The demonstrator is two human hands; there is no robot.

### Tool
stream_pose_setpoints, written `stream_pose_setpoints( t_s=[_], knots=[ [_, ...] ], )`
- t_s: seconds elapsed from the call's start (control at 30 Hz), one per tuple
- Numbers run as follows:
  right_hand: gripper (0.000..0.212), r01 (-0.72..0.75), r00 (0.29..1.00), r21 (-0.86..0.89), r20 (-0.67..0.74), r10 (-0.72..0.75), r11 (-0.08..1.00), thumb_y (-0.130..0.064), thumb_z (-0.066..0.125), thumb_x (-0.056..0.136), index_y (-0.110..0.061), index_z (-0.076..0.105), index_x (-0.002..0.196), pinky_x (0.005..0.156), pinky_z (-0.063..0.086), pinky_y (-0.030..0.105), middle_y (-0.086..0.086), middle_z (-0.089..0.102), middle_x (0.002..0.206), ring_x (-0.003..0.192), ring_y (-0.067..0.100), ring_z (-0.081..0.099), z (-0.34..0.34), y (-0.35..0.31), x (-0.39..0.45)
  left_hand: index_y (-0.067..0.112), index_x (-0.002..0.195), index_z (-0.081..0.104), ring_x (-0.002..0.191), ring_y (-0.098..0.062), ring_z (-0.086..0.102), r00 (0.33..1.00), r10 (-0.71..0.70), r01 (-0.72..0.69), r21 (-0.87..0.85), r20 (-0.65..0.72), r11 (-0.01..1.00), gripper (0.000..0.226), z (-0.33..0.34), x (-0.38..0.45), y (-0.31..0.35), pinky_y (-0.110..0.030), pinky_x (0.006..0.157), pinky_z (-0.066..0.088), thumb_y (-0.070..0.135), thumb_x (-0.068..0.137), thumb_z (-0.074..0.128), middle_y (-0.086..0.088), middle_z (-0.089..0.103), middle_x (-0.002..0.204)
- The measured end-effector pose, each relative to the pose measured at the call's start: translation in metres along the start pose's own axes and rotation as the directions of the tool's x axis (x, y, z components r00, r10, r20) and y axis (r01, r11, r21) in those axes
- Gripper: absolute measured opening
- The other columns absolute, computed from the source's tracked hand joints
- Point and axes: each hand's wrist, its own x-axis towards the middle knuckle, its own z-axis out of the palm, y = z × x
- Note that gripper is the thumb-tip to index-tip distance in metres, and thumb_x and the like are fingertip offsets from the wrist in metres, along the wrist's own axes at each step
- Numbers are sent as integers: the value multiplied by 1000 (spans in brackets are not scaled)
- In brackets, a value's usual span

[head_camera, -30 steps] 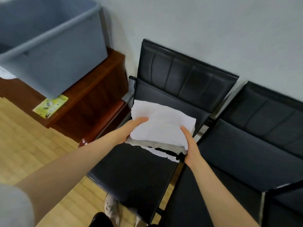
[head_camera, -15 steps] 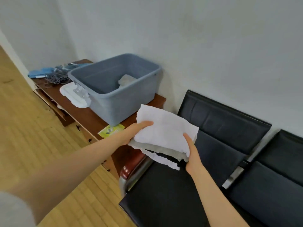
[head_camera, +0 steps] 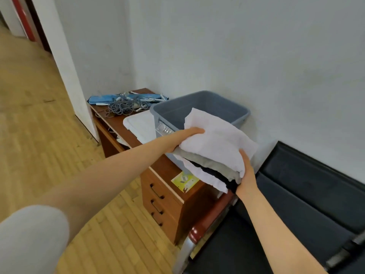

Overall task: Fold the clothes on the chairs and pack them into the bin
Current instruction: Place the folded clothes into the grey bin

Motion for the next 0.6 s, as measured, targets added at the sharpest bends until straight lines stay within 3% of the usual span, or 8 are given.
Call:
stream_pose_setpoints(
  t_s=[0.1, 0.17, 0.23, 0.33, 0.43, 0.47, 0.53, 0.6],
  knots=[
    [52, 64, 998, 24, -6, -64, 998, -54, 59, 87, -24, 60, 131, 106, 42, 38, 1, 65, 128, 120, 20, 59, 7, -21, 35, 36, 107, 57, 95, -8, 64, 998, 66, -66, -20, 19, 998, 66, -10, 32, 27, -23, 71, 54, 66, 53, 79, 9, 67, 110],
    [46, 82, 996, 38, -41, -80, 996, -49, 58, 90, -22, 61, 128, 92, 53, 34, 3, 69, 121, 110, 20, 65, 14, -35, 62, 37, 96, 57, 82, -6, 68, 997, 82, -82, -30, 6, 996, 57, -20, 55, 44, -20, 59, 54, 65, 52, 80, 11, 72, 93],
    [45, 77, 997, 92, -14, -76, 993, -43, 59, 91, -18, 61, 128, 80, 57, 32, 6, 70, 116, 104, 21, 69, 25, -46, 92, 34, 101, 58, 89, -10, 68, 998, 64, -64, -19, 21, 998, 57, -31, 76, 58, -23, 65, 56, 66, 57, 78, 8, 71, 98],
    [55, 56, 998, 79, -27, -54, 995, -46, 67, 83, -18, 60, 131, 95, 51, 41, 8, 67, 123, 113, 25, 64, 49, -67, 143, 29, 119, 55, 105, -18, 61, 999, 44, -44, -13, 11, 999, 67, -52, 111, 87, -33, 88, 53, 65, 66, 73, 1, 63, 117],
    [56, 68, 997, 35, -46, -67, 997, -47, 69, 83, -21, 59, 131, 103, 47, 44, 6, 68, 121, 113, 25, 64, 65, -78, 187, 33, 97, 55, 87, -13, 61, 996, 48, -55, -94, -69, 994, 47, -75, 140, 99, -25, 64, 54, 62, 66, 75, 4, 63, 98],
    [56, 70, 997, 18, -40, -70, 997, -47, 70, 82, -22, 59, 131, 102, 47, 44, 4, 69, 120, 112, 24, 64, 70, -81, 200, 29, 99, 59, 84, -14, 65, 993, 67, -80, -141, -96, 987, 51, -80, 152, 101, -24, 60, 55, 59, 63, 79, 1, 67, 97],
    [56, 81, 996, -13, -26, -81, 997, -47, 70, 82, -22, 59, 131, 101, 48, 43, 3, 70, 118, 111, 23, 65, 76, -84, 224, 17, 111, 62, 90, -15, 69, 988, 95, -116, -187, -120, 975, 71, -90, 178, 104, -29, 71, 56, 55, 56, 85, -2, 70, 108],
    [57, 99, 993, -50, -56, -101, 994, -47, 70, 81, -21, 59, 131, 100, 49, 41, 3, 70, 118, 109, 23, 66, 81, -85, 247, 26, 97, 52, 91, -8, 58, 984, 10, -37, -148, -178, 988, 58, -97, 198, 109, -26, 77, 51, 62, 61, 78, 9, 58, 102]
  ],
)
